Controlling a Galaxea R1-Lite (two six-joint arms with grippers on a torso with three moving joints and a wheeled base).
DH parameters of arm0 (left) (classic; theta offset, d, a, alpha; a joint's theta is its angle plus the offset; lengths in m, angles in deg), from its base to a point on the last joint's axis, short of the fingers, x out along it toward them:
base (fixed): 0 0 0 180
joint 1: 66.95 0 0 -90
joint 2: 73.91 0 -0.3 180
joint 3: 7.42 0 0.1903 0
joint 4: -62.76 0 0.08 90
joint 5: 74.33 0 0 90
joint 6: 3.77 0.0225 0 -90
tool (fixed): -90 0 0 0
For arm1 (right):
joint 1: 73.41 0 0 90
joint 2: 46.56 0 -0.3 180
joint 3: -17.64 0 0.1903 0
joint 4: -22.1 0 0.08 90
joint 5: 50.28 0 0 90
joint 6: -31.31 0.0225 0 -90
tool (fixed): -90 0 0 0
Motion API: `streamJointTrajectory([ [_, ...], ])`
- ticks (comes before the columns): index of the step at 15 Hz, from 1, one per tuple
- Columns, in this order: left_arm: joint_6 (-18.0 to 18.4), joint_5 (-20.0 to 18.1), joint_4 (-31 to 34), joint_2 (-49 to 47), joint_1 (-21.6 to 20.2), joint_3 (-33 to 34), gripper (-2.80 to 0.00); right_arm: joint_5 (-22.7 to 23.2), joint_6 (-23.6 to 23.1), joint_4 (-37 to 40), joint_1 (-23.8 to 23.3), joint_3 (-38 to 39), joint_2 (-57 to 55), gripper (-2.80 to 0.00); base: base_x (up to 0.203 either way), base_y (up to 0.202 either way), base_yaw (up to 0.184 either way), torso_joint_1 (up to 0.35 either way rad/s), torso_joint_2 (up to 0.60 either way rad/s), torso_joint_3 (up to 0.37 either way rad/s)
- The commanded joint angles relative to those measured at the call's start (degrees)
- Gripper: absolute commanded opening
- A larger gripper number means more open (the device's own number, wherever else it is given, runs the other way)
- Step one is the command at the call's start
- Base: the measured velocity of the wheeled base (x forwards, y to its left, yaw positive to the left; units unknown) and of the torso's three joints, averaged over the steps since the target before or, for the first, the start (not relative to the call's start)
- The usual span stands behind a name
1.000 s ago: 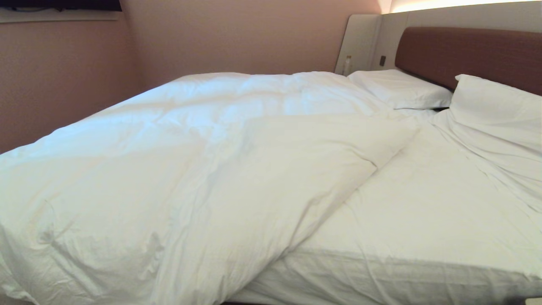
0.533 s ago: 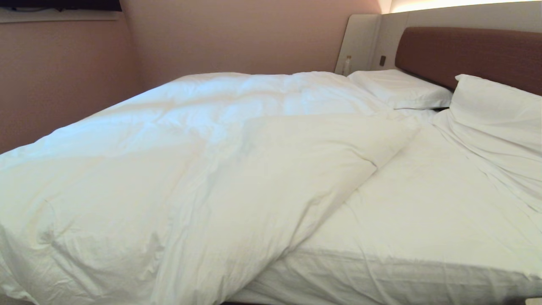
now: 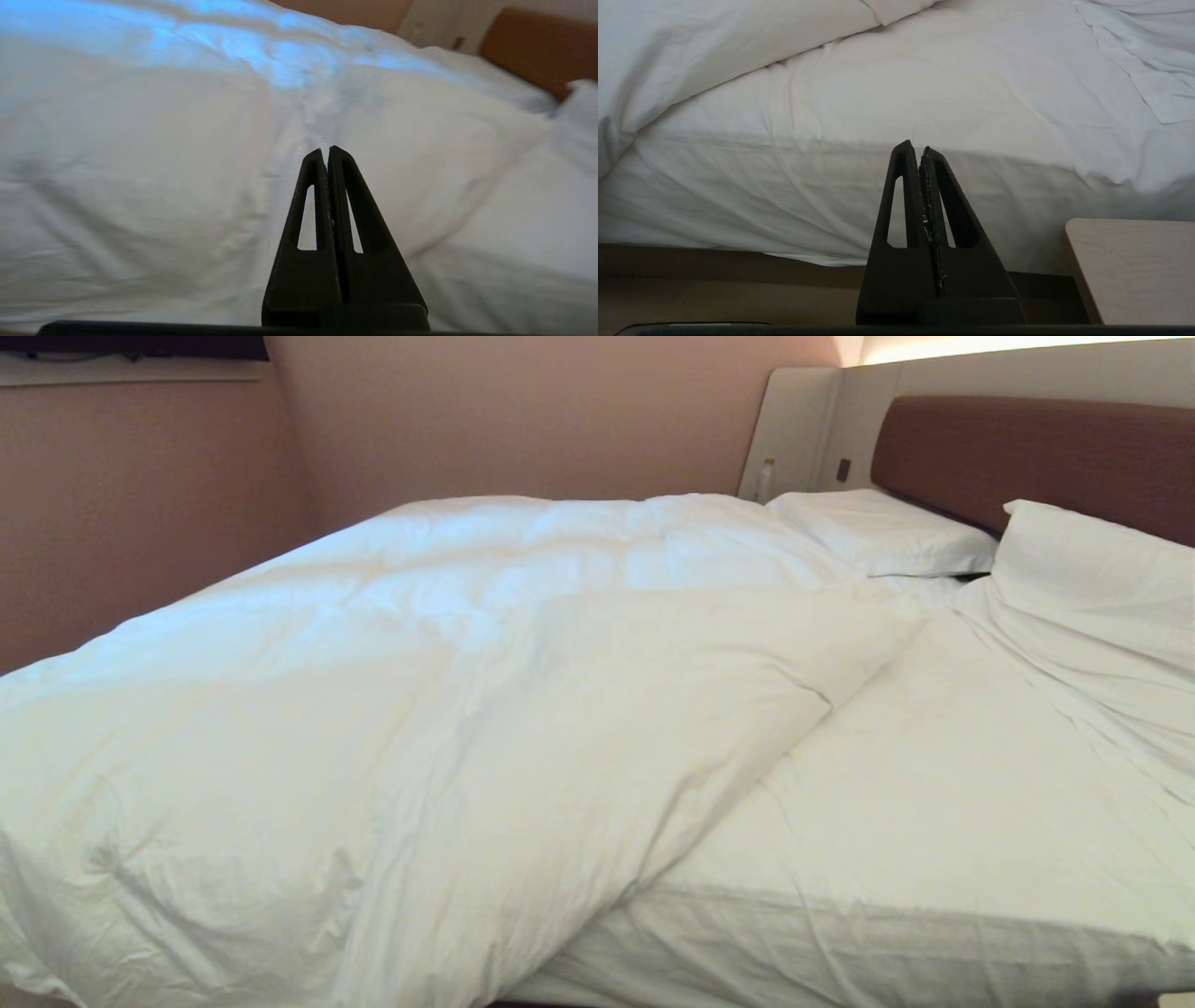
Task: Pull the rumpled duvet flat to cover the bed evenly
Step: Hold the folded corner of the quilt
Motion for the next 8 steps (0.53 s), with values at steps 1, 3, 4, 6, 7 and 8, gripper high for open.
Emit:
streamJointTrajectory([
  [1,-5.97,-2.07,-1.22,-13.96,-0.02,-4.34,-2.8,0.0,0.0,-0.02,0.0,0.0,0.0,-2.8,0.0,0.0,0.0,0.0,0.0,0.0],
  [3,-13.52,-5.66,-6.18,-25.99,0.0,-7.07,-2.8,0.0,0.0,-0.02,0.0,0.0,0.0,-2.8,0.0,0.0,0.0,0.0,0.0,0.0],
  [4,-16.35,-7.6,-8.75,-31.33,0.0,-7.93,-2.8,0.0,0.0,-0.02,0.0,0.0,0.0,-2.8,0.0,0.0,0.0,0.0,0.0,0.0],
  [6,-21.92,-12.76,-14.07,-43.31,0.0,-10.1,-2.8,0.0,0.0,-0.02,0.0,0.0,0.0,-2.8,0.0,0.0,0.0,0.0,0.0,0.0],
  [7,-23.82,-15.49,-16.31,-49.61,0.02,-11.61,-2.8,0.0,0.0,-0.02,0.0,0.0,0.0,-2.8,0.0,0.0,0.0,0.0,0.0,0.0],
  [8,-25.92,-18.27,-18.5,-56.4,0.27,-13.77,-2.8,0.0,0.0,-0.02,0.0,0.0,0.0,-2.8,0.0,0.0,0.0,0.0,0.0,0.0],
])
